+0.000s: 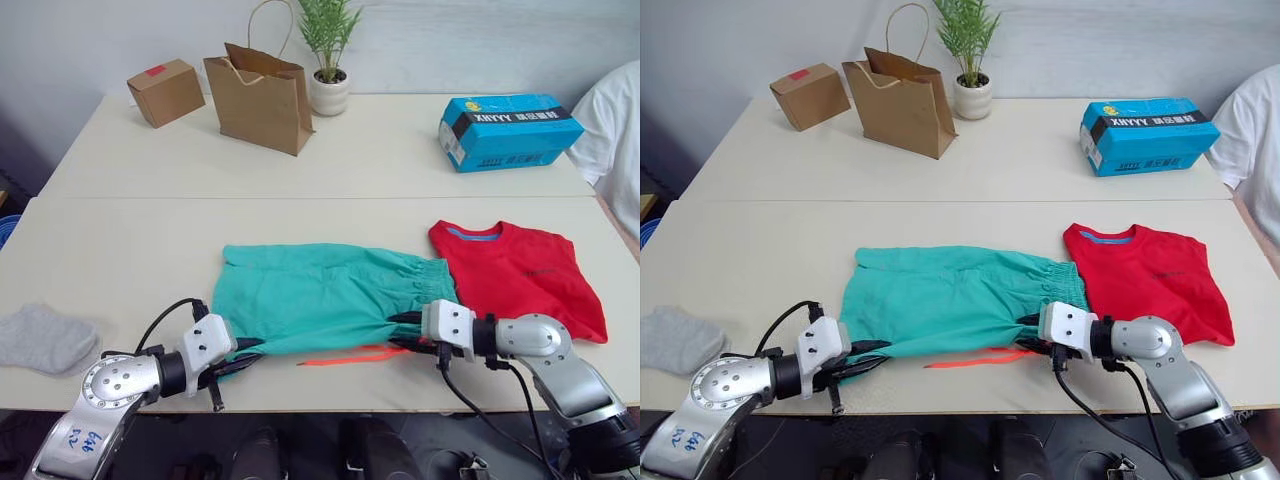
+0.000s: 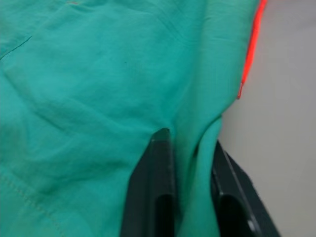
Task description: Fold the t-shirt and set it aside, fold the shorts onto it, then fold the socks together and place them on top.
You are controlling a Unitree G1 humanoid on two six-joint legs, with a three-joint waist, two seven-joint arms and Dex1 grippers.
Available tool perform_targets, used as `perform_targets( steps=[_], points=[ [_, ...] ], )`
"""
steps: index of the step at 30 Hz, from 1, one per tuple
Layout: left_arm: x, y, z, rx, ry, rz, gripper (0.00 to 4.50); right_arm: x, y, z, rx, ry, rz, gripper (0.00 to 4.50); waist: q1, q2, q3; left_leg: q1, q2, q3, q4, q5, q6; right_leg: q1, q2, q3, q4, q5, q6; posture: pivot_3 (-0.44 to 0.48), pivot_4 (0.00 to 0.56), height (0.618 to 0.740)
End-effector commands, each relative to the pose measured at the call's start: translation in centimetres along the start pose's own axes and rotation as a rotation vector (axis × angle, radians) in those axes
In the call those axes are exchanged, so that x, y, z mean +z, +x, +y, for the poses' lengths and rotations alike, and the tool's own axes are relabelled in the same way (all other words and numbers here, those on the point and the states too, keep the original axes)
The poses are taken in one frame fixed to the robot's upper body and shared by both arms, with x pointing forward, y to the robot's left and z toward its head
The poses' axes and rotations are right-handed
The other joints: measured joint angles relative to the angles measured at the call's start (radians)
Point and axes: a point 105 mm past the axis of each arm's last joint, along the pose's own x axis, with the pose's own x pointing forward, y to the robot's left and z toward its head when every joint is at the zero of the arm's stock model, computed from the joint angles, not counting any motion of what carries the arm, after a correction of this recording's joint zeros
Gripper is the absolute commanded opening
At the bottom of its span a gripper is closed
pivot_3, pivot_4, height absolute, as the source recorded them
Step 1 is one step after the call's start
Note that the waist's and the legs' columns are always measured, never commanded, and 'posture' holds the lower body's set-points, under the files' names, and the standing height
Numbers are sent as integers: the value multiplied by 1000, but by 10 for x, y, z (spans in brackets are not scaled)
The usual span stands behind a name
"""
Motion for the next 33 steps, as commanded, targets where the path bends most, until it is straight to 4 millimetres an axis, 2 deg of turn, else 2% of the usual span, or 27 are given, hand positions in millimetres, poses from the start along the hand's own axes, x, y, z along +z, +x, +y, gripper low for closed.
perform_targets(
  steps=[1, 2, 3, 5, 8, 11, 12, 13, 16, 19, 22, 24, 26, 29, 33],
  points=[
    [16, -22, 5, -17, 21, -58, 1912, 21, -23, 2, 17, 63, -121, 3078, 0, 0, 0, 0, 0, 0, 0, 0, 0, 0, 0, 0, 0, 0, 0, 0, 150, 740],
    [17, -28, 0, -55, 1, -66, 2237, 22, -30, 5, 31, 96, -131, 3417, 0, 0, 0, 0, 0, 0, 0, 0, 0, 0, 0, 0, 0, 0, 0, 0, 150, 740],
    [19, -35, -4, -93, -15, -72, 2511, 23, -37, 9, 49, 145, -143, 3430, 0, 0, 0, 0, 0, 0, -1, 0, 0, 0, 0, 0, -1, 0, 0, 0, 150, 740],
    [16, -50, -7, -145, -76, -38, 2511, 28, -50, 11, 58, 254, -174, 3430, -2, 0, 0, 0, 0, 0, -1, 0, 0, 1, 0, 0, -3, 0, 0, 0, 150, 740],
    [14, -66, -6, -192, -60, 30, 2511, 42, -57, 7, 58, 323, -242, 3430, -3, -1, 0, 1, 0, 0, -2, 0, 0, 1, 0, 0, -4, 0, 0, 0, 150, 740],
    [35, -67, 3, -218, -53, -73, 2557, 54, -43, -5, -18, 344, -318, 2843, -2, -1, 0, 1, 0, -1, -3, -2, 4, 1, 0, 0, -4, 0, -1, 0, 150, 740],
    [39, -66, 5, -218, -54, -105, 2161, 56, -39, -8, -36, 343, -327, 2470, -1, -1, 0, 1, 0, -1, -3, -2, 4, 1, 0, 0, -4, 1, -1, 0, 150, 740],
    [45, -62, 9, -212, -57, -138, 1902, 57, -33, -10, -63, 341, -332, 2063, -1, -1, 0, 1, 0, -1, -3, -2, 3, 1, 0, 0, -4, 1, -1, 0, 150, 740],
    [64, -30, 23, -211, -22, -243, 1069, 63, -3, -24, -215, 321, -375, 1109, 5, 0, 0, 1, -1, -2, -3, 0, 0, 2, 0, -1, -5, 1, -1, 0, 150, 740],
    [61, 6, 35, -196, 11, -237, 26, 57, 20, -30, -299, 273, -336, 7, 1, 0, -1, -2, -2, -2, -3, 1, -1, 1, 0, -1, -6, 2, 1, 0, 150, 740],
    [54, 37, 40, -201, 23, -226, 26, 48, 33, -33, -347, 215, -290, 7, 0, 0, -1, -4, -2, 1, -1, 1, 0, -1, 0, 0, -8, 3, 3, 0, 150, 740],
    [41, 61, 45, -172, 48, -176, 26, 40, 36, -35, -382, 188, -258, 7, -1, 0, -1, -10, -1, 1, 1, 1, 0, -5, 0, -1, -8, 3, 3, 0, 150, 740],
    [36, 72, 47, -166, 59, -159, 26, 35, 36, -36, -405, 169, -239, 7, -2, 0, -1, -10, -1, 2, 1, 1, 1, -5, 1, -1, -9, 3, 4, 0, 150, 740],
    [18, 79, 63, -38, 15, -112, 26, 11, 1, -39, -470, 159, -157, 7, 1, 0, -1, -10, -1, 1, 1, 1, 1, -5, 1, -1, -8, 3, 4, 0, 150, 740],
    [7, 74, 59, -49, 3, -132, 26, -4, -34, -43, -552, 142, -95, 7, 1, 0, -1, -7, -1, 0, 3, 1, 2, -1, 0, -1, -8, 4, 5, 0, 150, 740]
  ],
)
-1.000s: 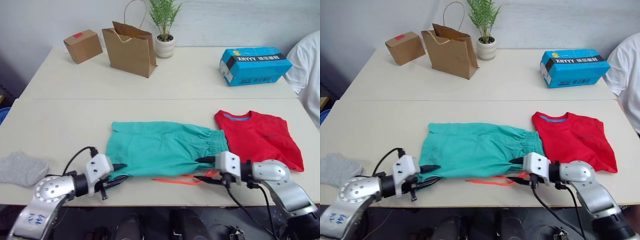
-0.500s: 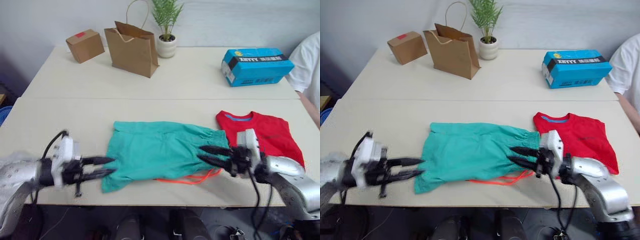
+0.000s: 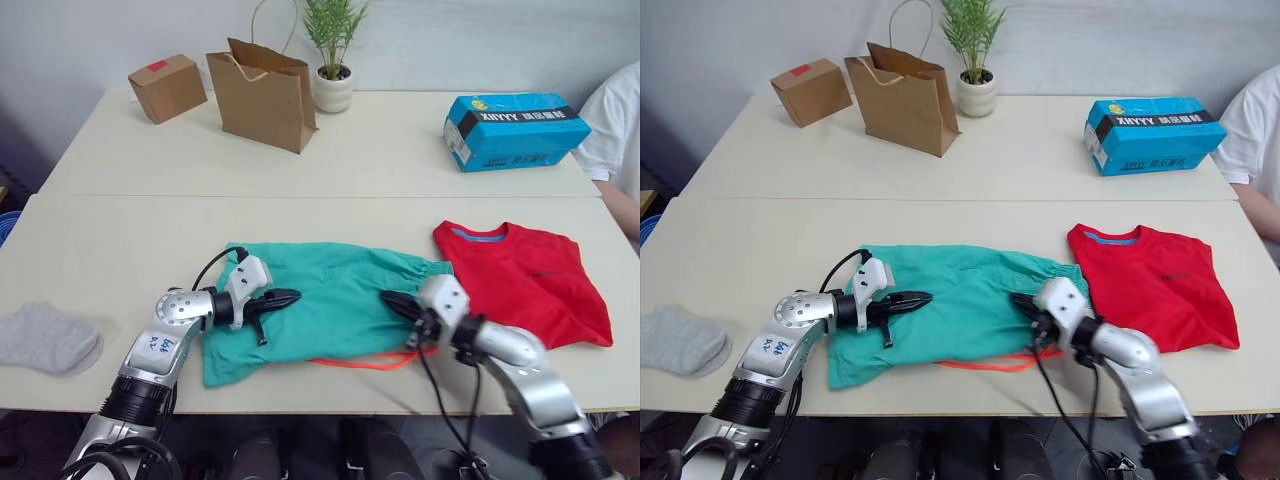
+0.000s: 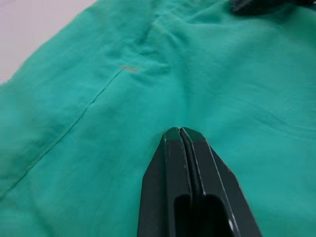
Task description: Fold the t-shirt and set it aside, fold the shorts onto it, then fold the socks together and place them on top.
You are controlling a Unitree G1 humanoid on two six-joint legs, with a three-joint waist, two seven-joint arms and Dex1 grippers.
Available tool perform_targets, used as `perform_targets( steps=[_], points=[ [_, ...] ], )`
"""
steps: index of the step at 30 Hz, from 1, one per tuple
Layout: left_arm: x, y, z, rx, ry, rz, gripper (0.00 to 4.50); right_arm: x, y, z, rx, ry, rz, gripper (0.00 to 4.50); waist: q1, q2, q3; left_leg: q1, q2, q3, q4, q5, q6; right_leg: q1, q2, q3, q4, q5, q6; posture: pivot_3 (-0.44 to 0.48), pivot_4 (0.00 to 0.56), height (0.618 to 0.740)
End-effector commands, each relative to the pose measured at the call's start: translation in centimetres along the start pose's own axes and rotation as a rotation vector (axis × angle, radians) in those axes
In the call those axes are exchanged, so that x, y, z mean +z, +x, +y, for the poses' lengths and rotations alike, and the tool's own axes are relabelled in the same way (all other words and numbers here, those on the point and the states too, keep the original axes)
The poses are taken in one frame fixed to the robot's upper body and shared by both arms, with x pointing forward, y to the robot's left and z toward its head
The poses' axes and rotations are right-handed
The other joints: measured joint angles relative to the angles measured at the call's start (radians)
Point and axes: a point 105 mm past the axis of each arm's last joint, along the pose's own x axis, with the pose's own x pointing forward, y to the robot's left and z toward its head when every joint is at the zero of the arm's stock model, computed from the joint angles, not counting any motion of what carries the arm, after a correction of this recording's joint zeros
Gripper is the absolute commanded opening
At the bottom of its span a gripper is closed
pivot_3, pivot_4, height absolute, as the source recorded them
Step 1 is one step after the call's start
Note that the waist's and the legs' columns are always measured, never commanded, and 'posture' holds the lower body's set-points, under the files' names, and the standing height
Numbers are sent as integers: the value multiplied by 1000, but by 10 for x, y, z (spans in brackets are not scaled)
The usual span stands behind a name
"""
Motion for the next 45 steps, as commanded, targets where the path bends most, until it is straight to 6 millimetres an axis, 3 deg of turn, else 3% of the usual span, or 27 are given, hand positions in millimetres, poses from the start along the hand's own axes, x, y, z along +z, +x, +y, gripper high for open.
perform_targets(
  steps=[1, 2, 4, 7, 11, 15, 18, 20, 23, 27, 31, 41, 45],
  points=[
    [-11, -7, -2, 2, -4, -10, 26, 7, -24, -22, -82, -71, -12, 7, -3, 0, 0, 1, 0, 0, 0, 0, 0, 1, 0, 0, 0, 0, 0, 0, 150, 740],
    [-10, -7, -3, -5, 7, -23, 26, 7, -29, -25, -98, -87, -10, 7, -4, 0, 0, 3, 0, 0, 0, 0, 0, 2, 0, 0, 1, 0, 0, 0, 150, 740],
    [7, -7, -2, -10, 35, -119, 26, 35, -41, -38, -168, 69, -147, 7, -4, 0, 0, 5, 0, 1, -3, 1, 0, 3, 0, 1, 1, 0, 0, 0, 150, 740],
    [32, -6, -9, -99, 58, -220, 0, 52, -57, -34, -139, 313, -192, 603, -1, 1, 0, 5, 0, 0, -3, 1, -1, 2, 0, 1, 3, 0, 0, 0, 150, 740],
    [48, 0, -13, -186, 60, -262, 0, 44, -73, -14, -102, 552, -35, 1970, 7, 0, 0, 4, 0, -2, -3, 1, -1, 3, 0, 1, 1, 0, 0, 0, 150, 740],
    [57, 10, -13, -230, 112, -264, 0, 44, -87, -6, -178, 773, -23, 3425, 10, 0, 0, 2, -1, -2, -3, 1, 0, 3, 0, 1, 0, 0, 0, 0, 150, 740],
    [58, 17, -13, -251, 119, -263, 0, 37, -92, 16, -157, 985, 36, 4402, 9, 0, 0, 0, -1, -2, -2, 1, 1, 2, 0, 1, 0, 1, 1, 0, 150, 740],
    [50, 16, -13, -256, 139, -219, 0, 27, -92, 32, -161, 1110, 90, 4459, 2, 0, 0, 0, -1, -3, -3, 1, 0, 1, 1, 1, -1, 1, 1, 0, 150, 740],
    [46, 13, -13, -238, 118, -215, 0, 17, -86, 39, -219, 1277, 71, 4459, -5, 0, 0, -1, 0, -3, -3, 1, 0, 1, 1, 1, -1, 1, 2, 0, 150, 740],
    [39, 13, -18, -266, 128, -181, 0, 0, -80, 31, -350, 1263, 100, 4459, -3, 0, 0, -2, -1, -3, -3, 2, 0, 1, 1, 1, -1, 1, 3, 0, 150, 740],
    [35, 15, -21, -300, 145, -134, 0, -11, -74, 34, -368, 1285, 139, 4459, 1, 0, 0, -2, -1, -3, -3, 2, 0, 0, 1, 1, -2, 1, 3, 0, 150, 740],
    [14, 24, -19, -251, 58, -78, 0, -3, -30, 25, -402, 1268, 34, 4459, -9, -4, -3, -1, 0, -3, -3, 3, -1, 0, 2, 2, -2, 1, 3, 0, 150, 740],
    [2, 21, -12, -199, -1, -75, 0, -12, -15, 21, -449, 1194, 44, 4459, -7, -7, -7, -1, 0, -3, -3, 3, -1, 0, 2, 2, -2, 2, 3, 0, 150, 740]
  ],
)
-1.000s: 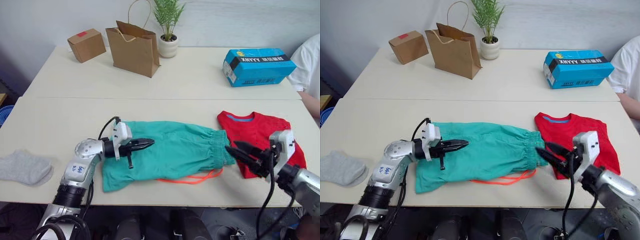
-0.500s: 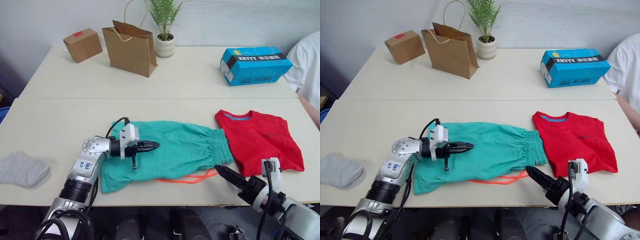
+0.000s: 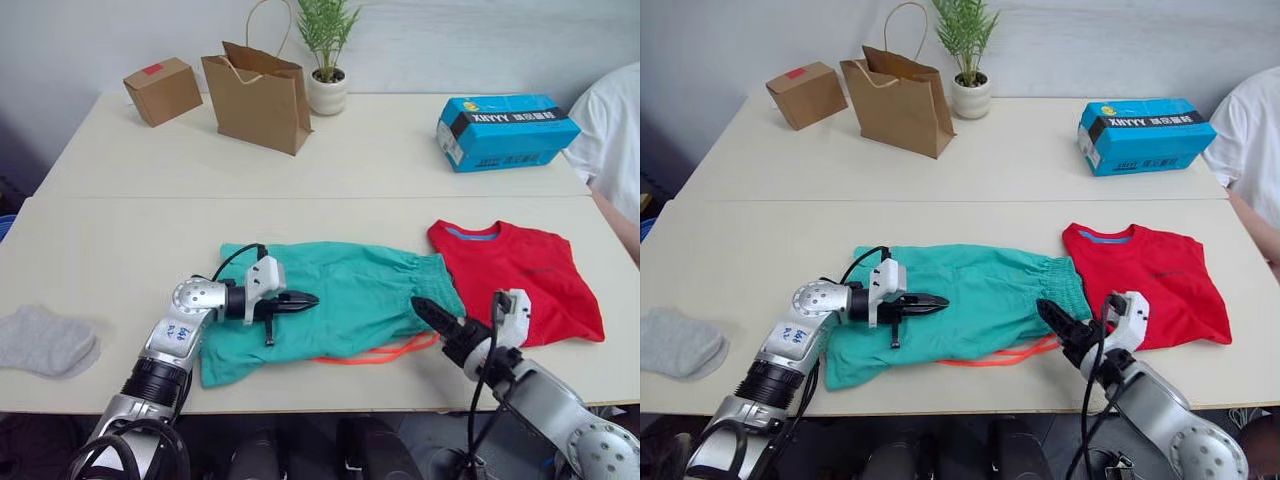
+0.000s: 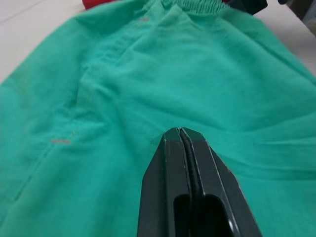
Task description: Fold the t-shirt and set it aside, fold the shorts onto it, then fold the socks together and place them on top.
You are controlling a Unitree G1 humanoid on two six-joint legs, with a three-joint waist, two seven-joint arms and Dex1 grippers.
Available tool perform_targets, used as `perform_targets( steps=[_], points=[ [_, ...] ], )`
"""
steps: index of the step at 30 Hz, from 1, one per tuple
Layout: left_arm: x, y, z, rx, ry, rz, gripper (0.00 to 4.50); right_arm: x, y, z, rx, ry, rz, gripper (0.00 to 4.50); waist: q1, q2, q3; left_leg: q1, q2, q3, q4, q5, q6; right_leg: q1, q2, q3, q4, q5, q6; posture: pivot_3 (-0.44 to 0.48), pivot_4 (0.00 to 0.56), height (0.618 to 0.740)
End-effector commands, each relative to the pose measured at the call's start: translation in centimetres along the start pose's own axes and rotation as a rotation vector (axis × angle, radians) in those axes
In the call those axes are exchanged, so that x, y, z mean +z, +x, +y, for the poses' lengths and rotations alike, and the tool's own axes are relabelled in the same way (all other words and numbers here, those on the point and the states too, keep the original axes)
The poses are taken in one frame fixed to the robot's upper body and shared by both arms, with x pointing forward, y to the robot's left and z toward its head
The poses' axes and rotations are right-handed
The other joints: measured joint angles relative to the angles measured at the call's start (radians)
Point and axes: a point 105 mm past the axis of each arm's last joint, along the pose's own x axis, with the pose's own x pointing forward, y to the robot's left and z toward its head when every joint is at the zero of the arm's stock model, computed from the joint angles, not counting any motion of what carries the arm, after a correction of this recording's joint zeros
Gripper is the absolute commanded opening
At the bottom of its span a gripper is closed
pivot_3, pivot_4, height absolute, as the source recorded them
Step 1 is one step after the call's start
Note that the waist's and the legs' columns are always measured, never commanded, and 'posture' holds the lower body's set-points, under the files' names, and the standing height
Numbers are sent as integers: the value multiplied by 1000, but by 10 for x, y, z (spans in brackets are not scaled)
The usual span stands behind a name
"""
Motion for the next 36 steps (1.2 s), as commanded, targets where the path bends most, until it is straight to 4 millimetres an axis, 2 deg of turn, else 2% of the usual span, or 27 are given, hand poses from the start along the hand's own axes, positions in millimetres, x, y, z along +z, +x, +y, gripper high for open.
perform_targets(
  steps=[1, 5, 11, 15, 19, 24, 26, 29, 32, 34, 36],
  points=[
    [-8, -7, 6, 52, -32, -5, 0, -9, 11, -11, -61, -50, -3, 4459, 0, -2, -4, 0, 0, 0, 0, 0, 0, 0, 0, 0, 0, 0, 0, 0, 150, 740],
    [-10, -14, 8, 72, -46, -6, 0, -9, 24, 3, 2, -74, -51, 3558, -1, -4, -7, 1, 0, 0, 0, 0, 0, 0, 0, 0, 0, 0, 0, 0, 150, 740],
    [-1, -14, 12, 98, -33, -45, 0, 14, 27, 8, 28, -269, -212, 1406, 2, -2, -7, 0, 0, 0, -1, 0, 0, -1, 0, 0, 0, 0, 0, 0, 150, 740],
    [22, -16, 21, 160, -67, -152, 0, 37, 25, 14, 65, -397, -354, 28, 5, -2, -7, -2, 0, 0, -1, 0, 0, -2, -1, 0, 0, 0, 0, 0, 150, 740],
    [25, -16, 22, 180, -66, -151, 0, 49, 19, 22, 108, -483, -423, 28, 5, -2, -7, -1, 0, 0, -1, 0, 0, -2, 0, 0, 0, 0, 0, 0, 150, 740],
    [25, -10, 20, 164, -61, -136, 0, 74, 14, 34, 176, -755, -458, 28, 5, -2, -7, -1, -1, 1, -1, 0, 0, -2, -1, 0, 0, 0, 0, 0, 150, 740],
    [26, -8, 20, 154, -45, -125, 0, 90, 15, 44, 195, -873, -498, 28, 4, -1, -7, -1, -1, 1, 0, 0, 1, -2, -1, 0, 0, 0, 0, 0, 150, 740],
    [28, -8, 23, 169, -42, -123, 0, 99, 19, 62, 257, -976, -522, 28, 5, -1, -6, -1, -1, 1, 0, 0, 0, -2, 0, 0, 0, 0, 0, 0, 150, 740],
    [30, -11, 25, 183, -43, -114, 0, 87, 25, 90, 388, -1075, -494, 28, 3, 0, -6, -1, 0, 1, -1, 0, 0, -3, 0, -1, 0, 0, -1, 0, 150, 740],
    [30, -14, 24, 184, -43, -94, 0, 63, 29, 112, 536, -1132, -427, 28, 2, 0, -6, -1, 0, 2, -1, 0, 0, -3, 0, -1, 0, 0, -1, 0, 150, 740],
    [30, -17, 26, 199, -51, -89, 0, 42, 35, 125, 631, -1136, -354, 28, 1, 0, -6, -1, 0, 2, -1, 0, 0, -3, 0, -1, 0, 0, -1, 0, 150, 740]
  ],
)
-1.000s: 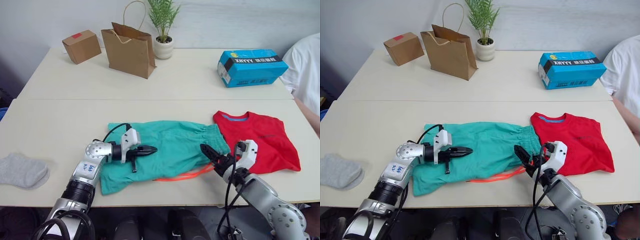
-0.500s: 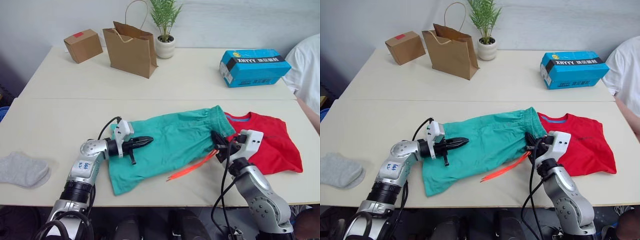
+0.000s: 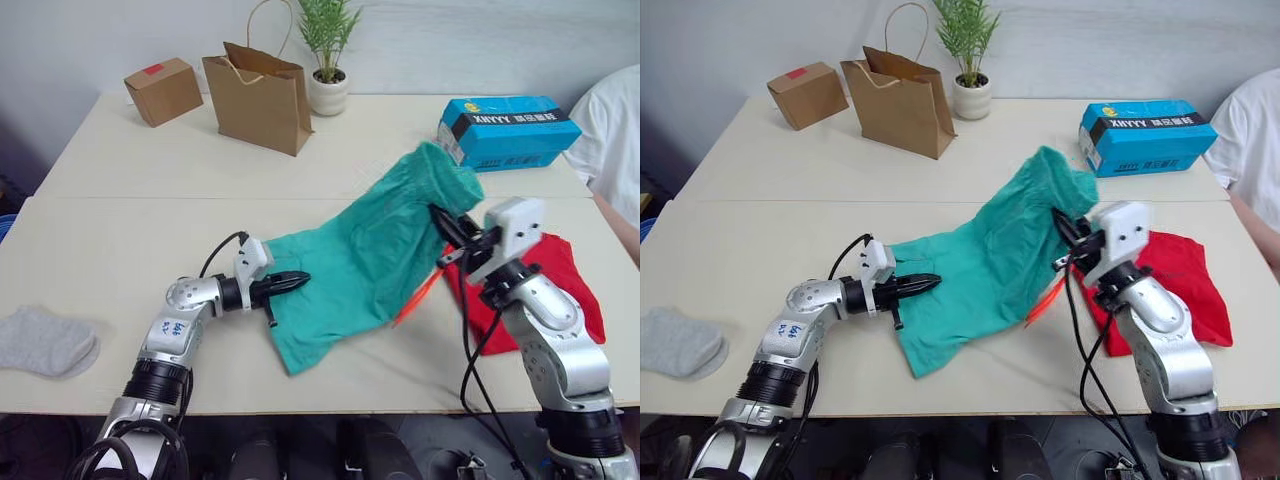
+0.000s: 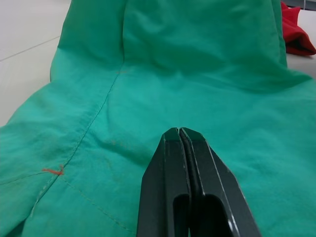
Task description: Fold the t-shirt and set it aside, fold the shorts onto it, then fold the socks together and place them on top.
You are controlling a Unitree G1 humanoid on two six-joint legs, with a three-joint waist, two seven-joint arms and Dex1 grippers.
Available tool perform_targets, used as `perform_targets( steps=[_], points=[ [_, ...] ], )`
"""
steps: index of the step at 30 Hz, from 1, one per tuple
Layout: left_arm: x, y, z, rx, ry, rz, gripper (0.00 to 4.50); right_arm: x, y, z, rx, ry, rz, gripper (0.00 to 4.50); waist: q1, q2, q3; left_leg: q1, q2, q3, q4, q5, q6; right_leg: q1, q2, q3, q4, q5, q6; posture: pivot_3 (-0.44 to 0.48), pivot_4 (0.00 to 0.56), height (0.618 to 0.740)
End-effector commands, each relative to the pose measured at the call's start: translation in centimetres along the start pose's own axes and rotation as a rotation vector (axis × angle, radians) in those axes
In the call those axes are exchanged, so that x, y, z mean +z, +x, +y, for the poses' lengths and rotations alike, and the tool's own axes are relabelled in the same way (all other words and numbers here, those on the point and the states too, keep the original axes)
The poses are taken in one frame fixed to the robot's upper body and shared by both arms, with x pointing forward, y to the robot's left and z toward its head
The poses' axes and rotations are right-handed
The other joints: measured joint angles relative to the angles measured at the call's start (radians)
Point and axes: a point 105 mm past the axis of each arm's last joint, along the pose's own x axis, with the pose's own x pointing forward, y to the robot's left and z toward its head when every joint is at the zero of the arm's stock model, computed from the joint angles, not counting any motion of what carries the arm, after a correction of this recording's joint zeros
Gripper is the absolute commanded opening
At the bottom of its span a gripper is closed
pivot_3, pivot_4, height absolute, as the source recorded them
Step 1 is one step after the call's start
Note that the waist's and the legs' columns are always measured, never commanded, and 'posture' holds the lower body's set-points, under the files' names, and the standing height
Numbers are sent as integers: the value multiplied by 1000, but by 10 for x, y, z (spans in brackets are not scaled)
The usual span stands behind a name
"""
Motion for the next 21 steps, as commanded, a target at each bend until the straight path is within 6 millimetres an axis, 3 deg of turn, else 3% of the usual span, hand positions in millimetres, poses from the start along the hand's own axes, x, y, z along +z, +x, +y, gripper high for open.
perform_targets(
  steps=[1, 8, 12, 16, 20, 21],
  points=[
    [15, -6, 4, 25, 35, -18, 0, 11, 15, 42, 195, -5, -50, 28, 1, 0, 0, 0, 0, 0, 0, 0, 0, 0, 0, 0, 0, 0, 0, 0, 150, 740],
    [18, -22, 7, 78, 12, -10, 0, -27, 27, 79, 373, -49, 89, 28, 4, 0, 0, -1, -1, 0, 2, -1, 2, 0, -2, -1, 0, 0, 0, 0, 150, 740],
    [23, -36, 8, 122, 4, -31, 0, -31, 28, 80, 378, -47, 113, 28, 3, 0, 0, -1, 0, 0, 2, -1, 2, 0, -2, -1, 0, 0, 0, 0, 150, 740],
    [24, -48, 5, 103, 6, -20, 0, -36, 16, 96, 528, -15, 146, 28, 2, 0, 0, -1, 0, 0, 2, -1, 2, 0, -2, -1, 0, 0, 0, 0, 150, 740],
    [35, -72, 11, 113, 34, -12, 0, -34, 20, 101, 570, 77, 155, 28, -1, 0, 0, 0, 0, 0, 1, -1, 2, 0, -2, -1, 0, 0, -1, 0, 150, 740],
    [38, -77, 14, 129, 51, -18, 0, -32, 21, 101, 578, 110, 150, 625, -1, 0, 0, -1, 0, 0, 1, -1, 1, 0, -2, -2, 0, 0, -1, 0, 150, 740]
  ],
)
